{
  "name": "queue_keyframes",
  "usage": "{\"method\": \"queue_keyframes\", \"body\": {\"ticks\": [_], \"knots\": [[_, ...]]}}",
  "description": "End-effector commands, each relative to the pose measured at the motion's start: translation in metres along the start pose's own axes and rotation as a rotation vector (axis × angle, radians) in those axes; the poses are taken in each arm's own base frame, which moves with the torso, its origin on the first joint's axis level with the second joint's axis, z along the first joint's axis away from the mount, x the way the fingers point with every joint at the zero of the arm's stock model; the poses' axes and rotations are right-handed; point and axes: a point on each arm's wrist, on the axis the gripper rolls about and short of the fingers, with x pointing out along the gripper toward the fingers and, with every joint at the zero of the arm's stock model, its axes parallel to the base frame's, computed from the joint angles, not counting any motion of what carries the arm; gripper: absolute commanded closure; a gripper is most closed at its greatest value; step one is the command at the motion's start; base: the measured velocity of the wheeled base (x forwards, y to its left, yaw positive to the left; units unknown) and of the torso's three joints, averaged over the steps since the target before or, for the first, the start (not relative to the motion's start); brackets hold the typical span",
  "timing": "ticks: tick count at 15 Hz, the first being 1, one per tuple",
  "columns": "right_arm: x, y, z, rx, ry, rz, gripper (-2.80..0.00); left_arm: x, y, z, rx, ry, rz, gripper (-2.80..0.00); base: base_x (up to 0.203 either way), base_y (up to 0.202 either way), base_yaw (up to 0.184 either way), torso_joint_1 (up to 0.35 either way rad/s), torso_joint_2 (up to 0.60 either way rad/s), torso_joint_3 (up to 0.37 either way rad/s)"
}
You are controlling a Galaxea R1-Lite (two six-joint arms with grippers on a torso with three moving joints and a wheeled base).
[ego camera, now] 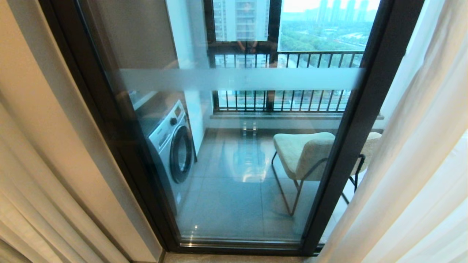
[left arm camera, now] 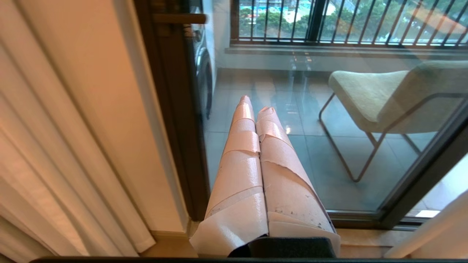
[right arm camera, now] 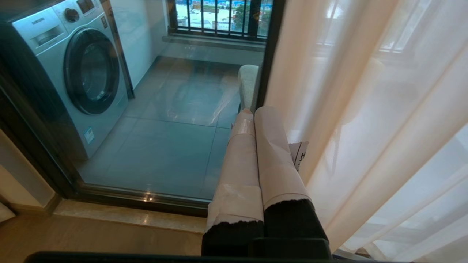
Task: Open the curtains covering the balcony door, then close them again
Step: Close the inner curtains on both sides
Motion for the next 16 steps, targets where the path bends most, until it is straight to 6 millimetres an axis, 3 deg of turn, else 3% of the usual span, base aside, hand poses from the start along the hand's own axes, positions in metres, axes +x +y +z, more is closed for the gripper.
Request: {"method": "queue_keyframes", "body": {"ticks": [1, 16], "knots": [[0.0001, 0.0, 0.0, 0.0, 0.002, 0.001, 0.0, 0.0, 0.0, -0.0001, 0.0, 0.0, 0.001, 0.0, 0.0, 0.189, 0.002, 0.002, 0.0, 0.002], [0.0001, 0.0, 0.0, 0.0, 0.002, 0.001, 0.0, 0.0, 0.0, -0.0001, 0.0, 0.0, 0.001, 0.0, 0.0, 0.189, 0.0, 0.003, 0.0, 0.003]]}}
